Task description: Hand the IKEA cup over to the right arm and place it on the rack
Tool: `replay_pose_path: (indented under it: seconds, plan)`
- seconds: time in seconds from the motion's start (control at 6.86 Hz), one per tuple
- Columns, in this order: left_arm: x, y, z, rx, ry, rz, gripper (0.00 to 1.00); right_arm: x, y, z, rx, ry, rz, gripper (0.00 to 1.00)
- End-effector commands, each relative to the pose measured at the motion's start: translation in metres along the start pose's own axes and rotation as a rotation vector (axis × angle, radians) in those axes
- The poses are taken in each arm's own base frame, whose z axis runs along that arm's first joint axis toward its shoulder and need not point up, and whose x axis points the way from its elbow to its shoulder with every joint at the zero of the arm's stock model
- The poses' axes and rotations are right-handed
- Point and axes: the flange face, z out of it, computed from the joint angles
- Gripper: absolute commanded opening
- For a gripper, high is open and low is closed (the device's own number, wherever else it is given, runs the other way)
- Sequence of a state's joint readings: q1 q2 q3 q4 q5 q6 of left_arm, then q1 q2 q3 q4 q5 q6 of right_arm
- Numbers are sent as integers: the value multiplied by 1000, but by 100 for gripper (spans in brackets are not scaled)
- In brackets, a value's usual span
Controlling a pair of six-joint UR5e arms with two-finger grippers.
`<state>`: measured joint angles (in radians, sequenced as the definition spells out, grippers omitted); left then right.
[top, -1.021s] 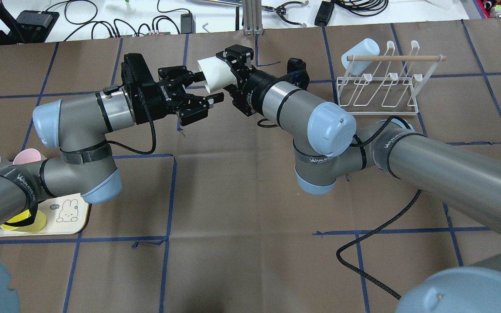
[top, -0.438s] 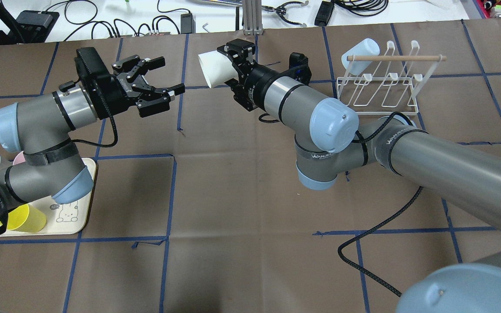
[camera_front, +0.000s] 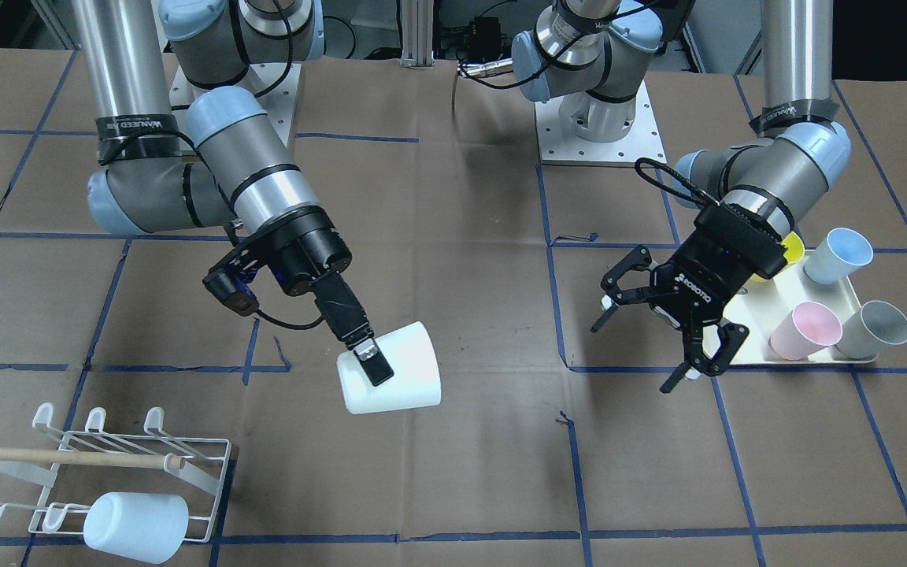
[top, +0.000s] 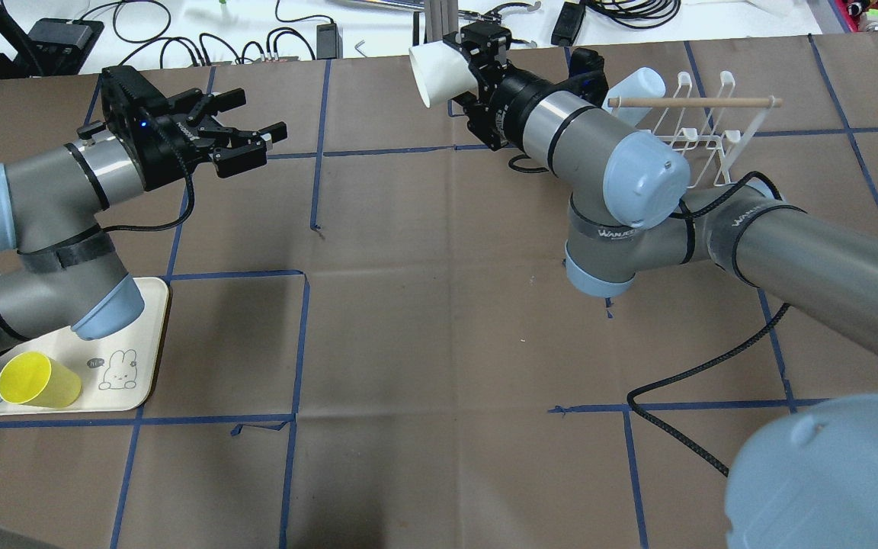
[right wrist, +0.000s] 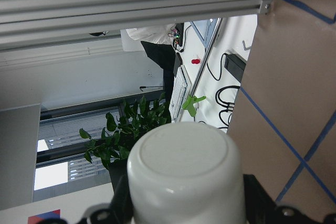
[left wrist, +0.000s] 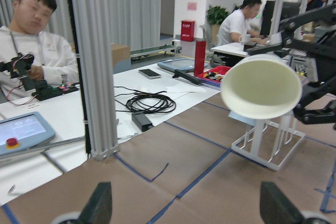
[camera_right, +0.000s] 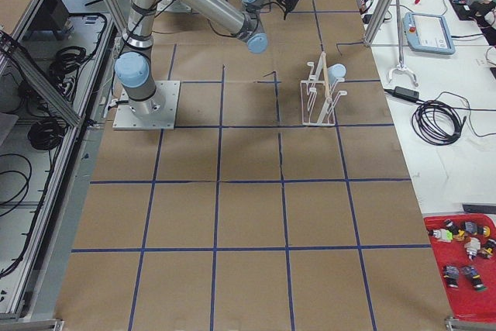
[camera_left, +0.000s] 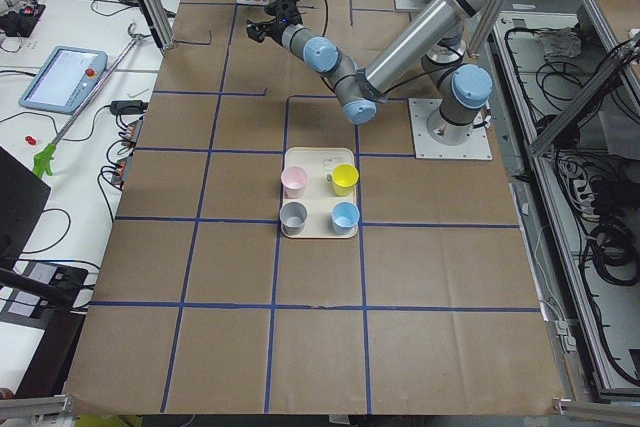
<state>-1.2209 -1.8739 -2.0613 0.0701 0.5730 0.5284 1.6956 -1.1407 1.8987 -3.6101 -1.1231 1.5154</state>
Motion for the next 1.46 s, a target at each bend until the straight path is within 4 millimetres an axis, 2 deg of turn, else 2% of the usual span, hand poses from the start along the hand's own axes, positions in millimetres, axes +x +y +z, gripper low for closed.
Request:
replay_pose_path:
  seconds: [0.0, 0.15, 0.29, 0.44, 0.58, 0.73, 0.88, 1.02, 1.17, 1.31]
  plan:
    - [-32, -39, 20, -173, -182, -197, 100, -4, -54, -15, 77, 4, -348, 4]
    - [-30, -63, 36, -301, -266, -264, 100, -5, -84, -23, 123, 27, -597, 4]
    - [-18, -82, 54, -457, -378, -340, 100, -5, -106, -30, 156, 63, -871, 4]
    - [6, -99, 67, -611, -441, -386, 100, -6, -129, -36, 177, 108, -1060, 5]
    - [30, -114, 63, -795, -475, -435, 100, -5, -158, -40, 182, 184, -1145, 5]
    - [42, -125, 48, -929, -475, -527, 100, -9, -193, -50, 200, 242, -1231, 5]
    - [57, -142, 30, -1016, -493, -596, 100, -5, -232, -62, 194, 321, -1279, 5]
    - [77, -159, 14, -1065, -519, -580, 100, -7, -271, -75, 197, 387, -1324, 5]
    - [103, -162, 4, -1071, -510, -558, 100, -15, -291, -75, 190, 413, -1380, 5]
    - [113, -160, -4, -1073, -502, -548, 100, -7, -305, -65, 177, 430, -1415, 5]
